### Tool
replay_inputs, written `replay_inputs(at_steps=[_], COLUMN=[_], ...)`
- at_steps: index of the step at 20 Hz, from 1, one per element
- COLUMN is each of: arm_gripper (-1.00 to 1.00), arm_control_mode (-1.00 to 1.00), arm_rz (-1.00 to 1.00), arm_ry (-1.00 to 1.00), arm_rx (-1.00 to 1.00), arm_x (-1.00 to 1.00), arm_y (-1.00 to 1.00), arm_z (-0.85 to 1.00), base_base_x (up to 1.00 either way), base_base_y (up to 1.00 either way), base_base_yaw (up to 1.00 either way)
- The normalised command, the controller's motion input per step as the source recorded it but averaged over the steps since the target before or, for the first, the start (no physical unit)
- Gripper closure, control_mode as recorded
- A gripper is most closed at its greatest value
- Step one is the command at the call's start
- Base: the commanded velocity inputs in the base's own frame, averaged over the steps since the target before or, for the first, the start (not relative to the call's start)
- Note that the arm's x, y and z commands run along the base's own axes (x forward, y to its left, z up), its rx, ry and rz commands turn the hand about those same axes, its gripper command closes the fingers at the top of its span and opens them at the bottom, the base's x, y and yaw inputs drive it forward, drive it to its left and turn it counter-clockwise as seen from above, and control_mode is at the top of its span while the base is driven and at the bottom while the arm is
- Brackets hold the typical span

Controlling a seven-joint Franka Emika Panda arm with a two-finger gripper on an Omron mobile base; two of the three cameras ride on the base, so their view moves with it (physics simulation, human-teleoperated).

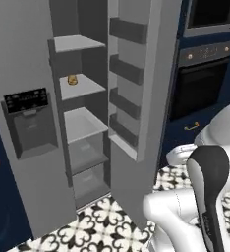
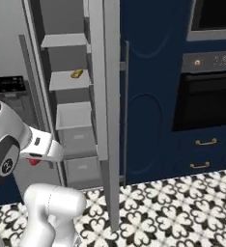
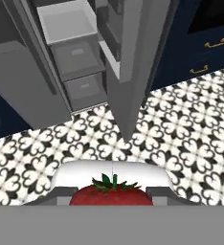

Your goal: Take the strawberry from the fridge and place it on top of the pancake, located on the dining counter.

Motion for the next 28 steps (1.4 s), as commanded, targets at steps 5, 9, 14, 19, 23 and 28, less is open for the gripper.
replay_inputs(at_steps=[5,9,14,19,23,28], arm_gripper=[1.00,1.00,1.00,1.00,1.00,1.00], arm_control_mode=[1.00,1.00,1.00,1.00,1.00,1.00], arm_rz=[0.00,0.00,0.00,0.00,0.00,0.00], arm_ry=[0.00,0.00,0.00,0.00,0.00,0.00], arm_rx=[0.00,0.00,0.00,0.00,0.00,0.00], arm_x=[0.00,0.00,0.00,0.00,0.00,0.00], arm_y=[0.00,0.00,0.00,0.00,0.00,0.00], arm_z=[0.00,0.00,0.00,0.00,0.00,0.00], base_base_x=[-0.24,0.00,0.23,0.58,0.63,0.81], base_base_y=[-0.92,-1.00,-0.96,-0.77,-0.76,-0.62], base_base_yaw=[-0.53,-0.60,-0.60,-0.57,-0.55,-0.53])
